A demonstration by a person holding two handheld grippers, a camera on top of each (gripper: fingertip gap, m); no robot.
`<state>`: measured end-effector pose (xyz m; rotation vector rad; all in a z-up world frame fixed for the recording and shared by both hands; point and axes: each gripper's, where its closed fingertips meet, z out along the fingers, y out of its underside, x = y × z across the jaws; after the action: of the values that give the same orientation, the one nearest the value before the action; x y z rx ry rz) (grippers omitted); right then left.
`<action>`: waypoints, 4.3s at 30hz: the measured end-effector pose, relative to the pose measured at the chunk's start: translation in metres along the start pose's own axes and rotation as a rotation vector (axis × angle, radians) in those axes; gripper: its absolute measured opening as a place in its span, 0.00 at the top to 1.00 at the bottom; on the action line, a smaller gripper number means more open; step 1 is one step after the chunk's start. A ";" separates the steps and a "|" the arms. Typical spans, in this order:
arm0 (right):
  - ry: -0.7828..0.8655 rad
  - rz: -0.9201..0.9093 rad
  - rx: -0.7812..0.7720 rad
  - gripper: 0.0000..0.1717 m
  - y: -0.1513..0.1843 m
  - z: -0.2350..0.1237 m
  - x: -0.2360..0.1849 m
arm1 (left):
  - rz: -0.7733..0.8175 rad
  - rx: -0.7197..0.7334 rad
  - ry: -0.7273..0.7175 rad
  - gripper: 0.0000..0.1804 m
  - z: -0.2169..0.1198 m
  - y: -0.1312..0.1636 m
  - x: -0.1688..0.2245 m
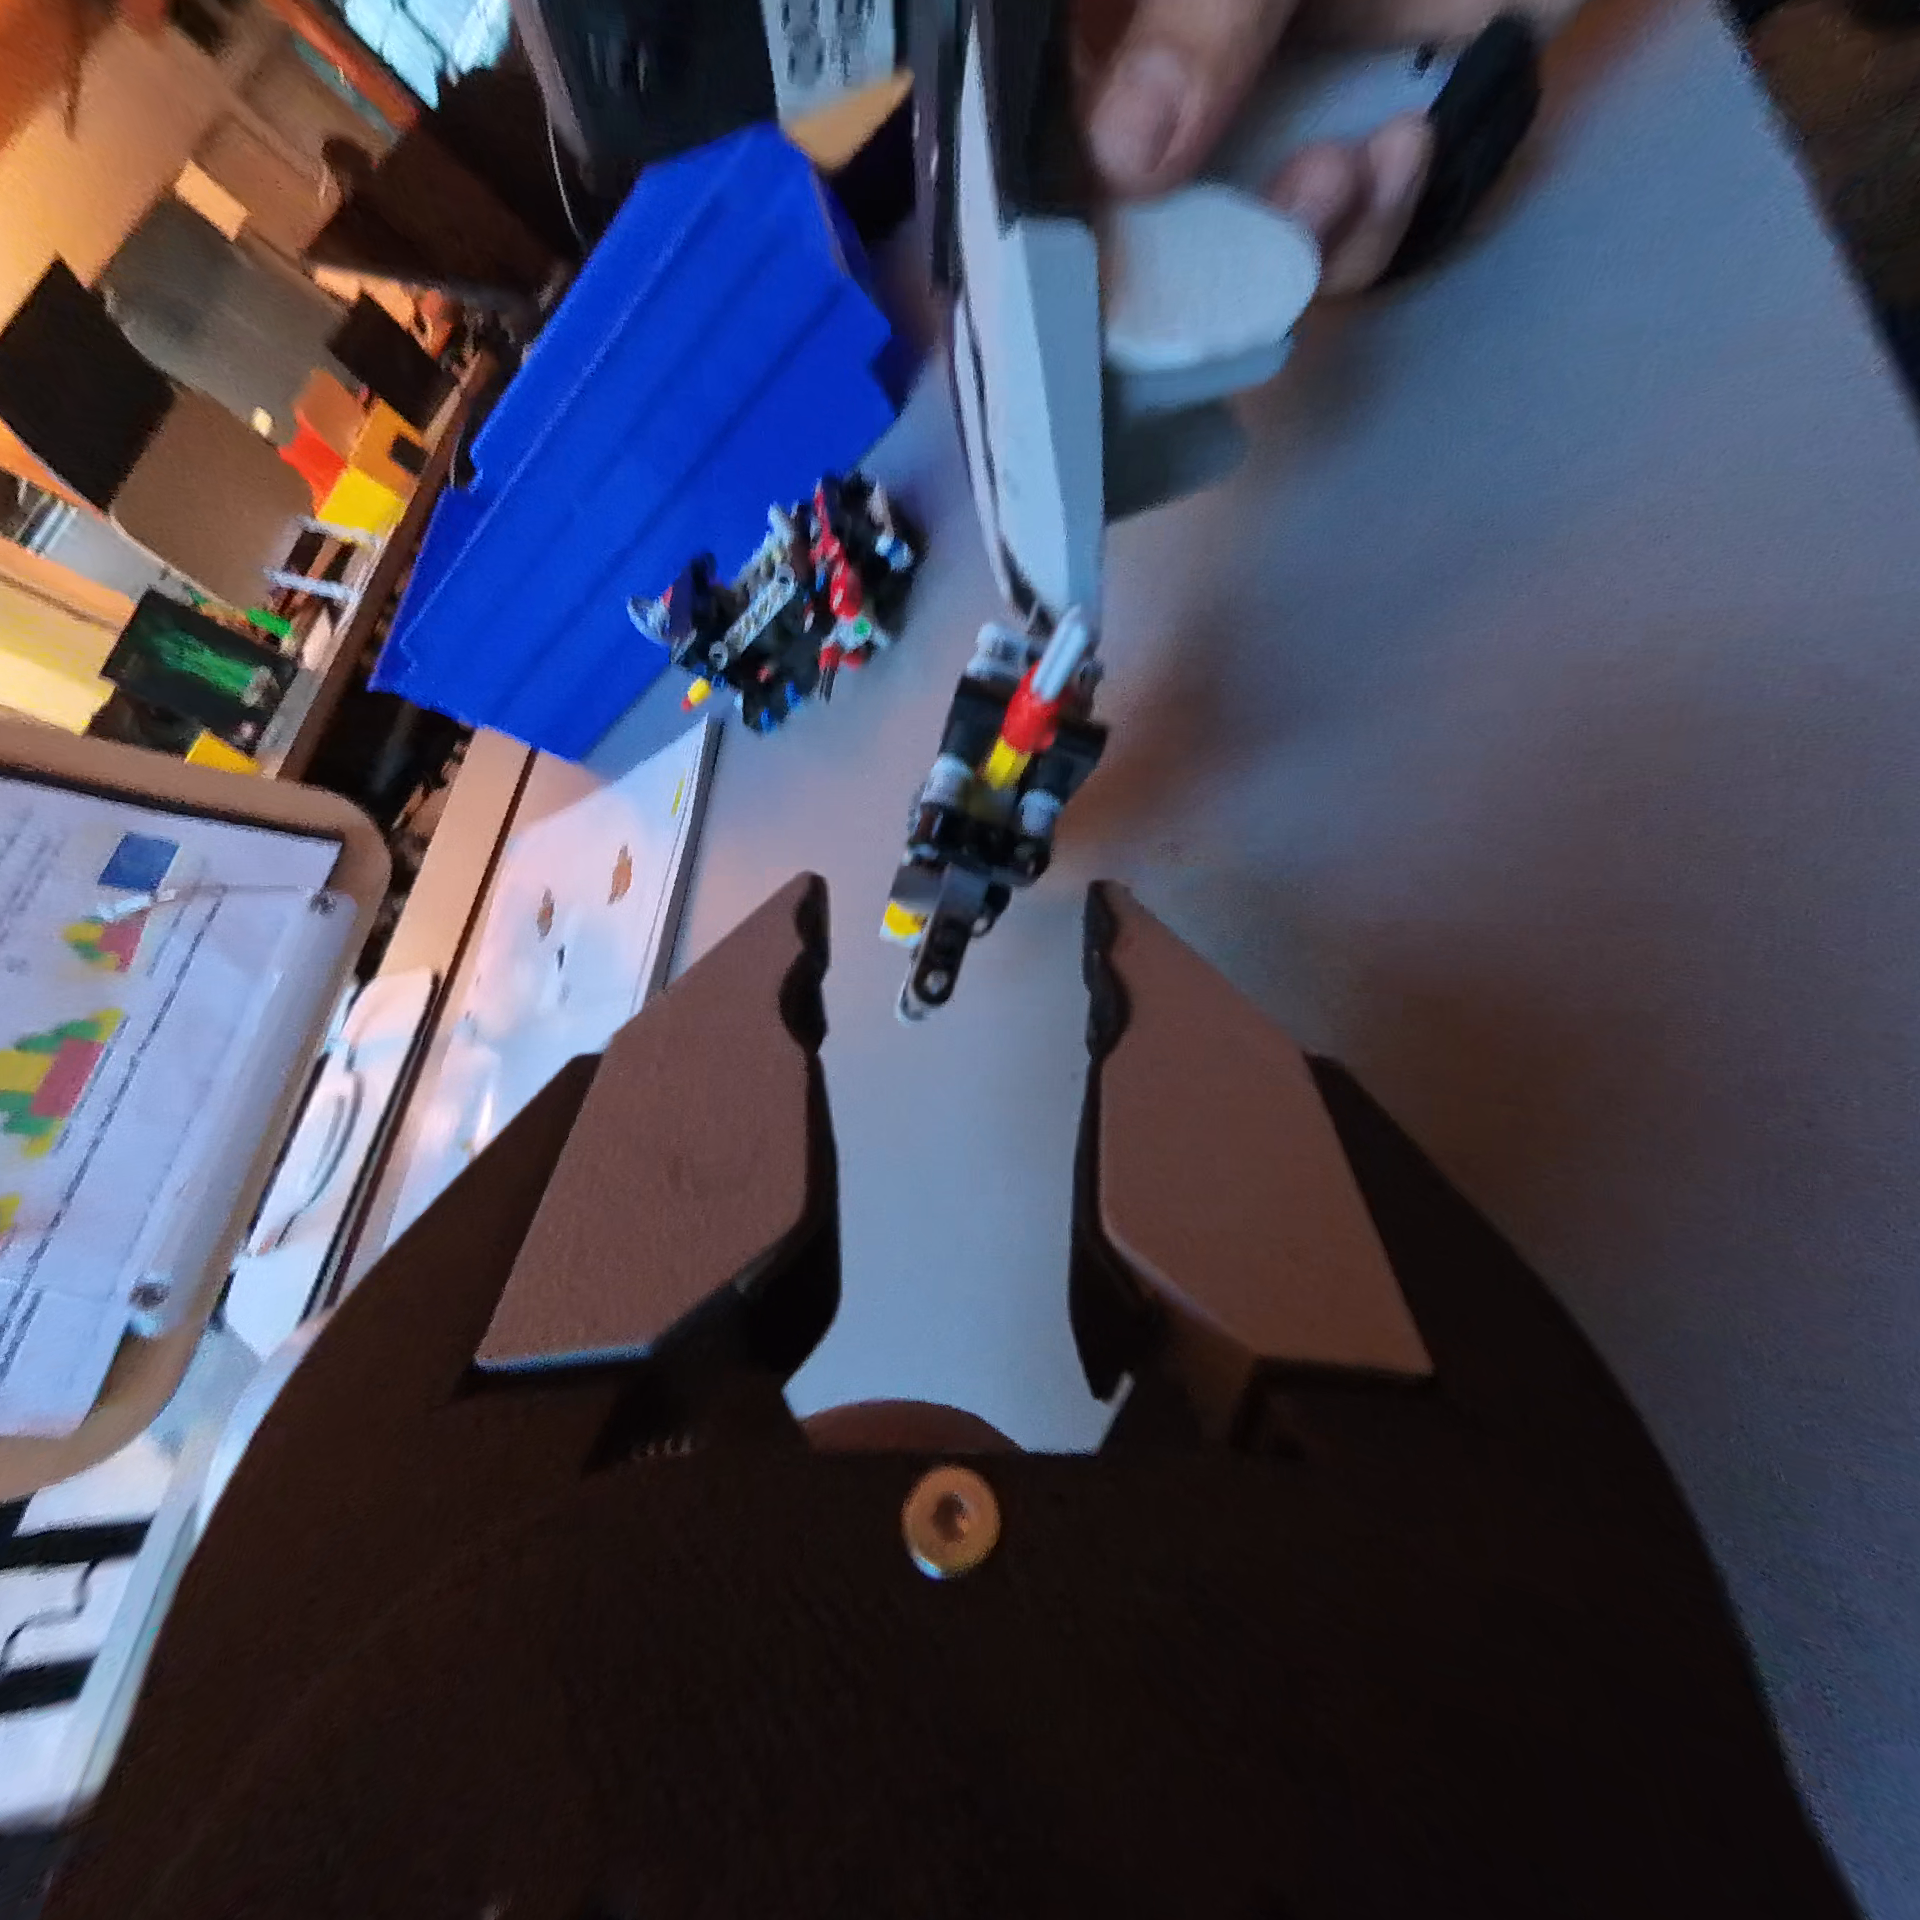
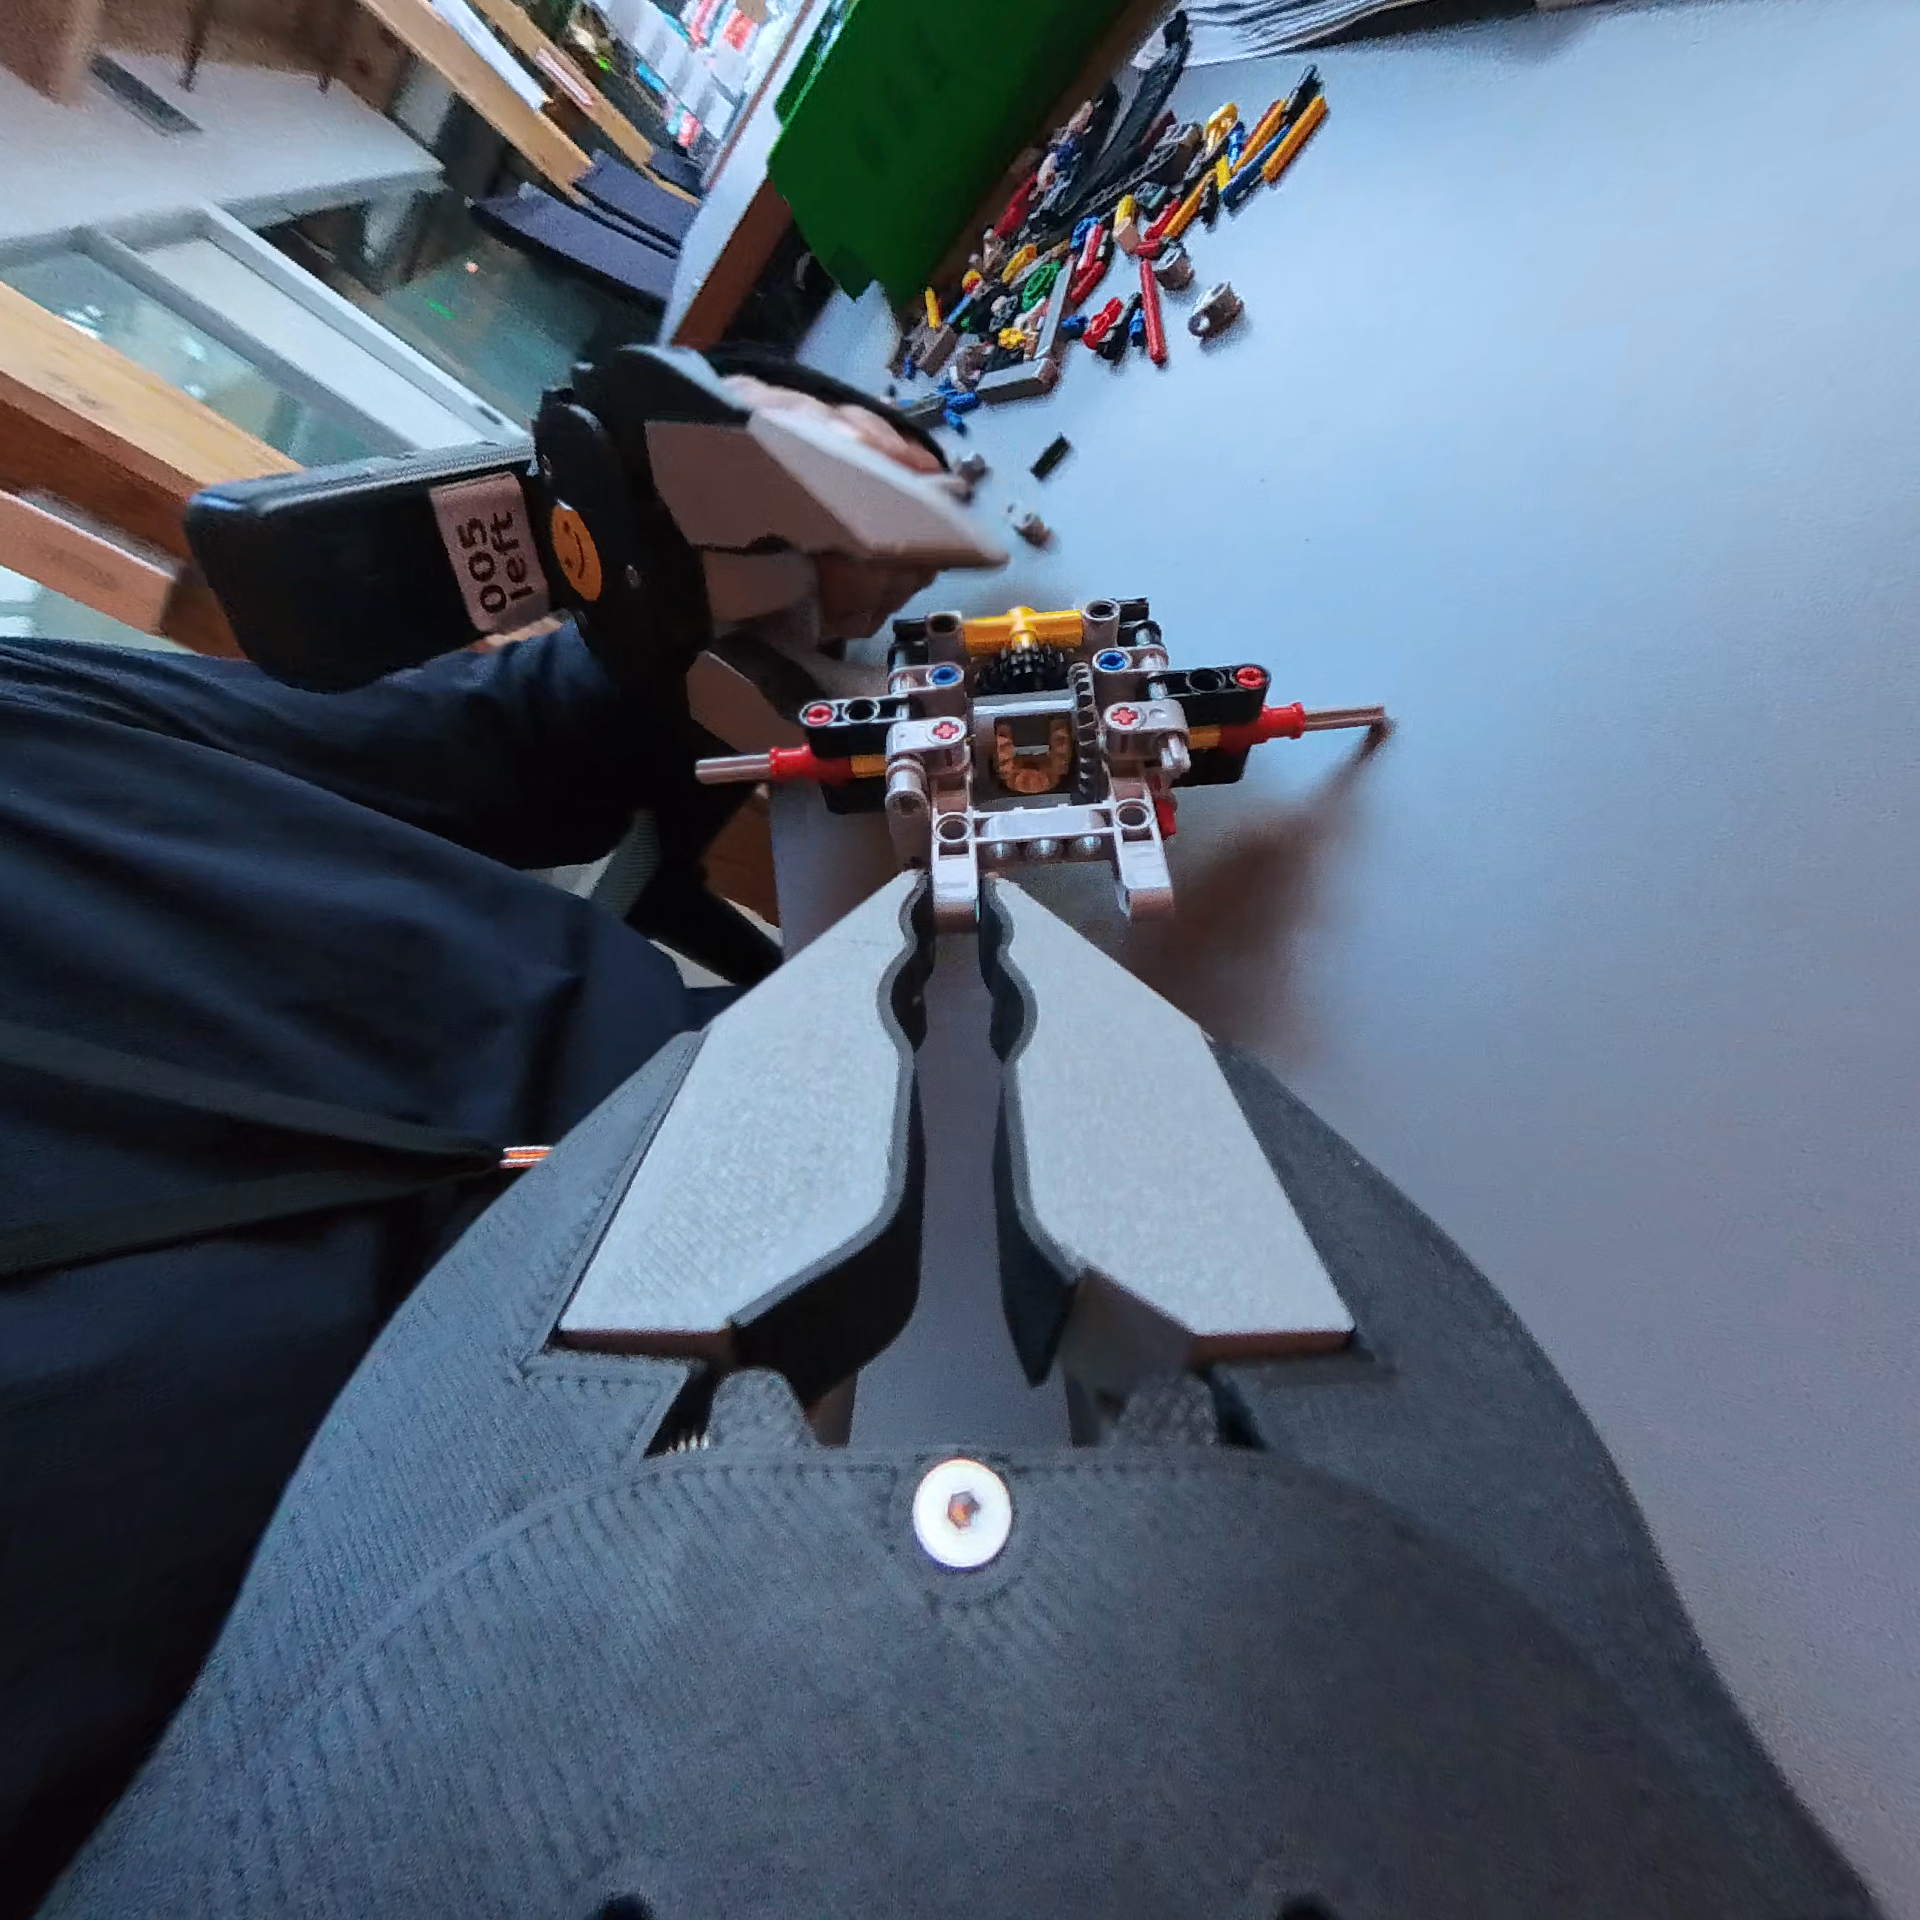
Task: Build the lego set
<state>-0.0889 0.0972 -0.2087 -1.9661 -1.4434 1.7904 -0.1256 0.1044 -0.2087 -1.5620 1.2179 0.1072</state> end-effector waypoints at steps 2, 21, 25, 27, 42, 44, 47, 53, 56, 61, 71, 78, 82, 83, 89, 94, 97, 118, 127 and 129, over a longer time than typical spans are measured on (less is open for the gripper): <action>-0.033 0.020 -0.003 0.97 -0.001 -0.003 -0.002 | -0.018 0.032 0.037 0.85 0.002 -0.010 0.003; 0.446 -0.584 0.057 0.79 -0.034 -0.025 -0.006 | -0.724 0.189 0.432 0.87 -0.003 -0.031 -0.013; 0.195 -0.622 -0.033 0.83 -0.011 -0.009 -0.032 | -0.665 0.236 0.692 0.87 -0.019 -0.033 -0.001; 0.244 -0.664 -0.039 0.84 -0.013 -0.004 -0.029 | -0.632 0.254 0.783 0.87 -0.024 -0.035 0.004; 0.201 -0.368 -0.026 1.00 -0.002 0.012 0.002 | -0.769 -0.072 0.786 0.78 0.001 0.018 0.025; 0.201 -0.389 -0.052 1.00 0.003 0.014 0.003 | -0.789 -0.075 0.820 0.78 -0.003 0.016 0.031; 0.184 -0.505 -0.092 0.87 0.009 0.017 -0.006 | -0.840 0.045 0.876 0.86 -0.011 -0.001 0.025; 0.365 -0.869 -0.200 0.77 0.010 0.004 -0.006 | -0.802 0.059 1.046 0.86 -0.022 -0.004 0.034; 0.367 -0.978 -0.242 0.70 0.010 0.004 -0.015 | -0.734 0.097 1.140 0.86 -0.031 -0.012 0.042; 0.408 -1.290 -0.272 0.78 0.012 0.026 -0.043 | -0.687 0.232 1.238 0.87 -0.045 -0.028 0.040; 0.392 -1.383 -0.251 0.77 0.016 0.041 -0.042 | -0.769 0.237 1.273 0.92 -0.039 -0.031 0.033; 0.445 -1.284 -0.211 0.78 0.015 0.043 -0.020 | -0.845 0.090 1.225 0.85 -0.032 -0.005 0.027; 0.426 -1.263 -0.183 0.85 0.012 0.042 -0.022 | -0.846 0.036 1.206 0.84 -0.028 0.000 0.030; 0.422 -1.266 -0.168 0.85 0.010 0.042 -0.024 | -0.829 -0.003 1.205 0.83 -0.026 0.003 0.035; 0.418 -1.270 -0.210 0.77 0.017 0.047 -0.017 | -0.793 -0.026 1.219 0.87 -0.027 0.004 0.042; 0.389 -1.255 -0.172 0.78 0.014 0.046 -0.022 | -0.783 0.022 1.221 0.87 -0.031 0.001 0.039; 0.402 -1.290 -0.153 0.77 0.011 0.044 -0.025 | -0.792 0.033 1.226 0.87 -0.032 0.000 0.037; 0.402 -1.328 -0.109 0.78 0.008 0.043 -0.031 | -0.864 0.127 1.241 0.87 -0.034 -0.012 0.028; 0.398 -1.304 -0.073 0.77 0.002 0.040 -0.032 | -0.891 0.160 1.227 0.87 -0.031 -0.016 0.023; 0.403 -1.301 -0.079 0.77 0.002 0.040 -0.031 | -0.895 0.158 1.221 0.87 -0.030 -0.016 0.023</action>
<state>-0.1159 0.0549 -0.1996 -0.8087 -1.8924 0.7016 -0.1186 0.0651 -0.2003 -1.9002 1.1624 -1.6716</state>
